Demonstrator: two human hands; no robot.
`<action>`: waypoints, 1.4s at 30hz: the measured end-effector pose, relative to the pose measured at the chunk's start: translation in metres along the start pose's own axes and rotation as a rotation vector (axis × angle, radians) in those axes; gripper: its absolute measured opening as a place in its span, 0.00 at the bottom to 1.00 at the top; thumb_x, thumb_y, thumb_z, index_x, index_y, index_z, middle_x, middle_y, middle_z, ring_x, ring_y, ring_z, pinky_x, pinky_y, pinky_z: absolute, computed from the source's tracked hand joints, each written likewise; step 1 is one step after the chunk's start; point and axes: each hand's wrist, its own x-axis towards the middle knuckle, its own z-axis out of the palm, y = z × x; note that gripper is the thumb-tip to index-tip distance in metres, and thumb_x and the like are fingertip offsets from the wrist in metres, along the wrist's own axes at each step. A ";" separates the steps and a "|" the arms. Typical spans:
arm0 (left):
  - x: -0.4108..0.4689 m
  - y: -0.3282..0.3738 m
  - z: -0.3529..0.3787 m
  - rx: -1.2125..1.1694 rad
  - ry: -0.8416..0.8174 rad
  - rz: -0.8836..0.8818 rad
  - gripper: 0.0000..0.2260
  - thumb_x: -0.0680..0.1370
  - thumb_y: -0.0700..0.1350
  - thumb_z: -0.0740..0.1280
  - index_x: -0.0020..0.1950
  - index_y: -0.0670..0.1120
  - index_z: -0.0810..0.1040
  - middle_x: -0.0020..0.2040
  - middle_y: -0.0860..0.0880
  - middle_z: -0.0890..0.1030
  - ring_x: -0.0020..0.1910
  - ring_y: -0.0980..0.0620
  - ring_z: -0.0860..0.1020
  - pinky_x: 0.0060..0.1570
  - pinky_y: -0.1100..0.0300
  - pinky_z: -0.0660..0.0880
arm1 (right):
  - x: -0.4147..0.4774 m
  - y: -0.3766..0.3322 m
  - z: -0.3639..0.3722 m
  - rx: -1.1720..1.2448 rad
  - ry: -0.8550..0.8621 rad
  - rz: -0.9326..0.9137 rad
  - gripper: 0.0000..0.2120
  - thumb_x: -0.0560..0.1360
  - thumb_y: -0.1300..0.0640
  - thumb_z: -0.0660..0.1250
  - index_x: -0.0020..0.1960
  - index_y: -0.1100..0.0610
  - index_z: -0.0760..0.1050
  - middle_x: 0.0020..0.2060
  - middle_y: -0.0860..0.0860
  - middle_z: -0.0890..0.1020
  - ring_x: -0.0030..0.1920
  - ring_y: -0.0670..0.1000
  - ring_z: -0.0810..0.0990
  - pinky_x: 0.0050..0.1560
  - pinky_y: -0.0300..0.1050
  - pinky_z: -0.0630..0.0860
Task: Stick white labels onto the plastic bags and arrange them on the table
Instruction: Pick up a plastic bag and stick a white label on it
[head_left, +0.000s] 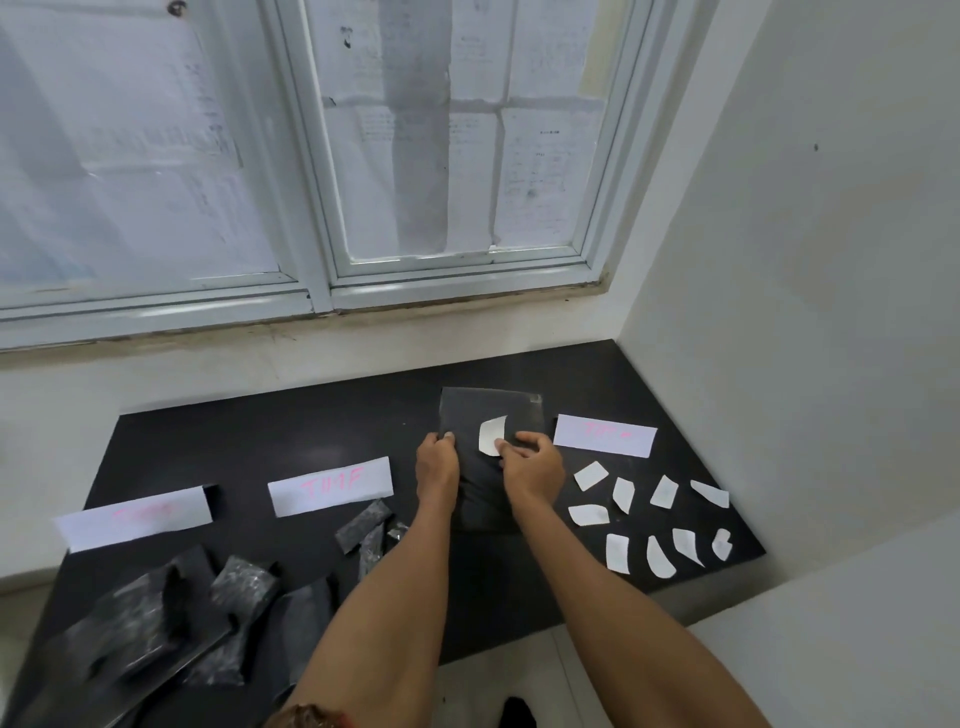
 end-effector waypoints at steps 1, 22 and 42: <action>0.000 0.000 -0.003 0.001 0.002 -0.001 0.10 0.80 0.47 0.57 0.50 0.46 0.76 0.53 0.43 0.79 0.52 0.42 0.77 0.60 0.44 0.73 | -0.002 0.000 0.004 -0.012 0.004 -0.008 0.12 0.68 0.50 0.75 0.47 0.46 0.75 0.38 0.44 0.84 0.42 0.47 0.84 0.50 0.50 0.80; 0.002 0.006 -0.030 -0.027 0.025 0.031 0.13 0.79 0.50 0.56 0.54 0.45 0.78 0.52 0.44 0.80 0.52 0.44 0.77 0.60 0.44 0.73 | -0.023 -0.017 0.020 -0.487 0.225 -0.196 0.34 0.59 0.36 0.76 0.58 0.50 0.70 0.57 0.52 0.74 0.58 0.56 0.72 0.55 0.54 0.72; -0.011 0.008 -0.043 0.076 -0.278 0.167 0.28 0.68 0.38 0.76 0.66 0.45 0.70 0.57 0.47 0.76 0.55 0.48 0.76 0.56 0.53 0.75 | 0.015 -0.013 -0.019 -0.041 -0.196 -0.040 0.42 0.54 0.51 0.84 0.63 0.56 0.68 0.57 0.53 0.78 0.58 0.55 0.77 0.57 0.47 0.75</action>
